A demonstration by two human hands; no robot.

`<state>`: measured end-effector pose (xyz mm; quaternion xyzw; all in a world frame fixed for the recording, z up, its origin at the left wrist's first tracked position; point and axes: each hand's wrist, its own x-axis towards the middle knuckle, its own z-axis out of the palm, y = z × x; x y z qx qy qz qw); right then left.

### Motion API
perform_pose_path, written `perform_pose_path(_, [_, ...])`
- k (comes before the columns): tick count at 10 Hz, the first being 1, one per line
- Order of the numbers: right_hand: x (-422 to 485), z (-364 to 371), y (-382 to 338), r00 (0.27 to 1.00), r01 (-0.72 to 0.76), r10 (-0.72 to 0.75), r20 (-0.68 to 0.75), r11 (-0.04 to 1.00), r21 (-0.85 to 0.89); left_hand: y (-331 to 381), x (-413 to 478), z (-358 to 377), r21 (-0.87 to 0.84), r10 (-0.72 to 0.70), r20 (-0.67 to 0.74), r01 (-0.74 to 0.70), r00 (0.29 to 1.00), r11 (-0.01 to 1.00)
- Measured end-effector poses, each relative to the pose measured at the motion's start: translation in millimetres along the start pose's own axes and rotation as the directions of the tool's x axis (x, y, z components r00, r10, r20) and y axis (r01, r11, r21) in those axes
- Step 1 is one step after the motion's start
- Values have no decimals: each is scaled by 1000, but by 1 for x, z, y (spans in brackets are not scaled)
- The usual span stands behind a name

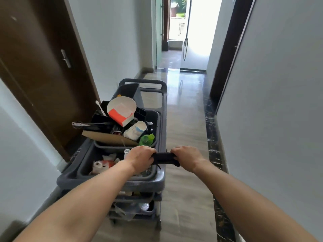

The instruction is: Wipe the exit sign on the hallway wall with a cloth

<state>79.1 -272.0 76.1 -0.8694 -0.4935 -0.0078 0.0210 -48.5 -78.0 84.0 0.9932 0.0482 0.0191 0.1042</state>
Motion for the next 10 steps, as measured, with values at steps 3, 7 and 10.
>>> perform_pose_path(3, [56, 19, -7, 982, 50, -62, -178, 996, -73, -49, 20, 20, 107, 52, -225, -29, 973, 994])
perform_pose_path(7, [32, 151, 2, 859, 162, -234, -456, 968, -191, -94, 38, 123, 215, 473, -219, -430, 853, 877])
perform_pose_path(10, [9, 99, -12, 992, 8, -11, 126, 1000, 24, -89, 27, 66, 149, 270, 276, -319, 922, 936])
